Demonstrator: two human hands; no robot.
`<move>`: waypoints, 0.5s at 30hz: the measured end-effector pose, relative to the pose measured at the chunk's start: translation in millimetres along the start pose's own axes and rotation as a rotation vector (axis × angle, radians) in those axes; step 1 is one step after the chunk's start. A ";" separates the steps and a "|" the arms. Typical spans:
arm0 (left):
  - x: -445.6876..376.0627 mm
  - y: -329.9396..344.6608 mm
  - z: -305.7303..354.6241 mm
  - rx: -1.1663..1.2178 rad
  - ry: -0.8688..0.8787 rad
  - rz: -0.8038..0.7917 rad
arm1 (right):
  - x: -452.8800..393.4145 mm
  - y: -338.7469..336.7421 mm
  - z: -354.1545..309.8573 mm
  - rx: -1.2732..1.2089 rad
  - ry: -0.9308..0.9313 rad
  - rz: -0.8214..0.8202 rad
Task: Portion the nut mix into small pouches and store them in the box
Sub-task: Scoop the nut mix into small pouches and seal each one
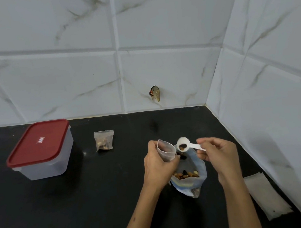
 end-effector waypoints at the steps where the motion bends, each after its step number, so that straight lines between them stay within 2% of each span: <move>1: -0.6 -1.4 -0.6 0.004 -0.001 0.001 | -2.7 2.4 6.7 0.059 0.006 0.021; 7: -4.0 -18.5 0.9 0.027 -0.057 0.008 | -7.1 18.6 46.0 0.428 -0.006 0.021; 11: -9.3 -36.2 -1.1 0.201 -0.224 -0.036 | -4.2 23.1 51.0 0.584 0.006 0.071; 15: -19.3 -54.6 -8.3 0.288 -0.340 -0.018 | 3.3 29.2 42.8 0.921 -0.016 0.093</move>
Point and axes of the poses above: each hand's wrist, its own x-axis away from the middle knuckle, its own y-axis out of the palm, z = x × y, the point moved 1 cm from there along -x, towards the middle knuckle, and after that the axes turned 11 degrees about z, right-handed, at the moved point
